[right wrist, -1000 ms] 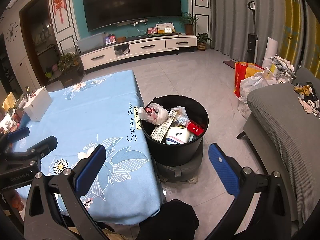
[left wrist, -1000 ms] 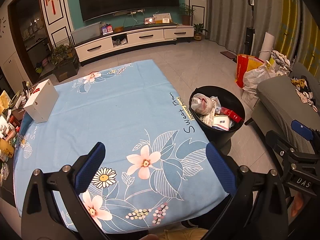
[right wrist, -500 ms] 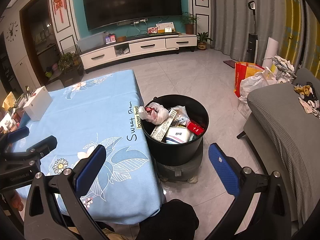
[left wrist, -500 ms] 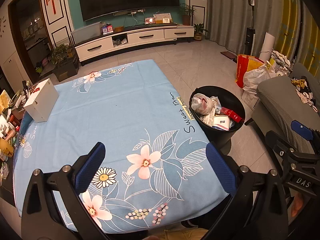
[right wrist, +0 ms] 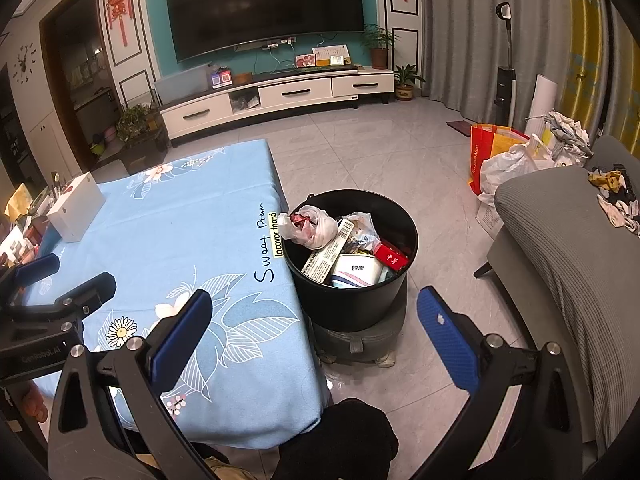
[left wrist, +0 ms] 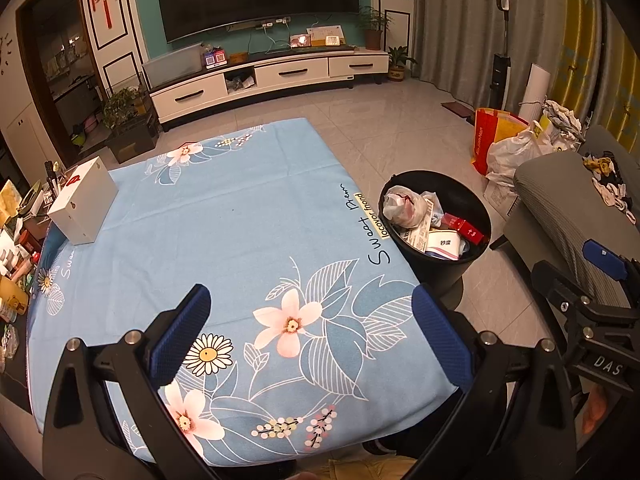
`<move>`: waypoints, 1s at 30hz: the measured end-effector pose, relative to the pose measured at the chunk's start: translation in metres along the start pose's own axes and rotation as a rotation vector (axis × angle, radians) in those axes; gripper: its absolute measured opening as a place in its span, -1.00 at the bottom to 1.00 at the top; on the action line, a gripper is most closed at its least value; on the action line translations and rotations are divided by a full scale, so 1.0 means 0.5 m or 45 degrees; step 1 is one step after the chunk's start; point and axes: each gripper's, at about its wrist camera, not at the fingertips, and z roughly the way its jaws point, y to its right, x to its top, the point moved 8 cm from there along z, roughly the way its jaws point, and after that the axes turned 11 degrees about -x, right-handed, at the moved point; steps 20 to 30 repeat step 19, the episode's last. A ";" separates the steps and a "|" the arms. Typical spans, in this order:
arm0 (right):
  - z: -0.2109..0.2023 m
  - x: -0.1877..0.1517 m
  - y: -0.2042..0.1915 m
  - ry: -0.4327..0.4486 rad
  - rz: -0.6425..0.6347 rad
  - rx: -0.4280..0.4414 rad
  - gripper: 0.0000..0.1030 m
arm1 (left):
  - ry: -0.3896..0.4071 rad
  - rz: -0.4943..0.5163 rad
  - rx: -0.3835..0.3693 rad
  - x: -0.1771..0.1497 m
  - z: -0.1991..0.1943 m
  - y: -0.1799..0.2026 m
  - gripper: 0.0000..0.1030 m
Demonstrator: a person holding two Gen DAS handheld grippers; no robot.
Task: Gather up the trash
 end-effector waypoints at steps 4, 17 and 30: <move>0.000 0.000 0.000 0.000 -0.001 0.000 0.94 | 0.001 -0.001 0.004 0.000 0.000 0.000 0.95; 0.001 0.001 -0.001 0.002 0.001 -0.002 0.94 | 0.006 0.010 -0.005 0.000 -0.002 0.002 0.95; 0.000 0.002 0.000 0.003 0.004 -0.002 0.94 | 0.005 0.011 -0.009 0.002 -0.002 0.003 0.95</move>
